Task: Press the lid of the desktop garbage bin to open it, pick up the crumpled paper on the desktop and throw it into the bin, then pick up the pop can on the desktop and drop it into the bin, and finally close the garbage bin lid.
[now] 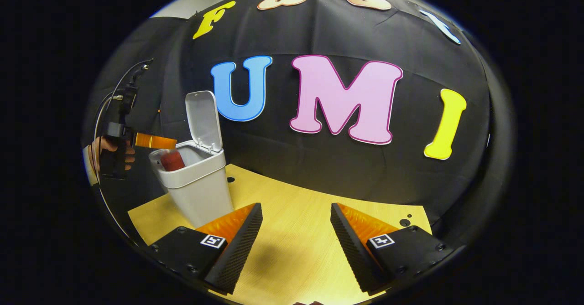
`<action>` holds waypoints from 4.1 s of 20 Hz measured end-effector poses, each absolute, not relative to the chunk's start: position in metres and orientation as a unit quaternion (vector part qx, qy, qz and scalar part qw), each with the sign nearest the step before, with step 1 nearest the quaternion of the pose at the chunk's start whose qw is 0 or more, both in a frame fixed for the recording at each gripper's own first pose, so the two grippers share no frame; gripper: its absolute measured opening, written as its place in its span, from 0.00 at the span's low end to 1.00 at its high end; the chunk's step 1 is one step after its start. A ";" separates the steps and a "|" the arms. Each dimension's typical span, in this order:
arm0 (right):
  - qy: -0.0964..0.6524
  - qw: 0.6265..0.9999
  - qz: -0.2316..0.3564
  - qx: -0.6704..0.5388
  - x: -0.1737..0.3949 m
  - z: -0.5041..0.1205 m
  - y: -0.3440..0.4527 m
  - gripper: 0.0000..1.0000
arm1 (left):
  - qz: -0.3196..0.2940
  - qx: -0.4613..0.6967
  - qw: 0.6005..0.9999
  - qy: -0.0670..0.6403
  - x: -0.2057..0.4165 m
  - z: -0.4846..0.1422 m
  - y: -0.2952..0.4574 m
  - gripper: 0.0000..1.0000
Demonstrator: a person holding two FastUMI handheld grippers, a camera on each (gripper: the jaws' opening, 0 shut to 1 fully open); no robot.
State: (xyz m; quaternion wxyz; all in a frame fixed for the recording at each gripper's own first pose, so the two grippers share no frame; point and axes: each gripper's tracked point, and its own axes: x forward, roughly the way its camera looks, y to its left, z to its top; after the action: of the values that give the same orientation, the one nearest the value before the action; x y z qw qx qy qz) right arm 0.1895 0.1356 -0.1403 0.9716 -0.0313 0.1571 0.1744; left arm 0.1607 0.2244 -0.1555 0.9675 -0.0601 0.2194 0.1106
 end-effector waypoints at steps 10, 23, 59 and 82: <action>0.161 0.972 0.171 -0.032 0.186 -0.149 0.119 0.97 | 0.113 -0.022 0.985 0.127 0.221 -0.054 0.249 0.93; 0.169 0.970 0.176 0.004 0.186 -0.161 0.109 0.97 | 0.080 0.027 0.982 0.167 0.327 -0.038 0.283 0.93; 0.181 0.963 0.200 0.022 0.181 -0.173 0.157 0.97 | 0.006 -0.011 0.937 0.350 0.129 -0.202 0.227 0.97; 0.065 0.992 0.105 0.003 0.118 -0.047 0.158 0.97 | -0.015 0.033 0.993 0.112 0.062 -0.080 0.091 0.93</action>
State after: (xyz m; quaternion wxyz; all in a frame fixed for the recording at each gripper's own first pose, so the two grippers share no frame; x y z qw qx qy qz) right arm 0.1177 0.1584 -0.0469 0.9923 0.0031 0.0645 0.1053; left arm 0.0619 0.0914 -0.0803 0.9931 0.0329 0.1116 -0.0153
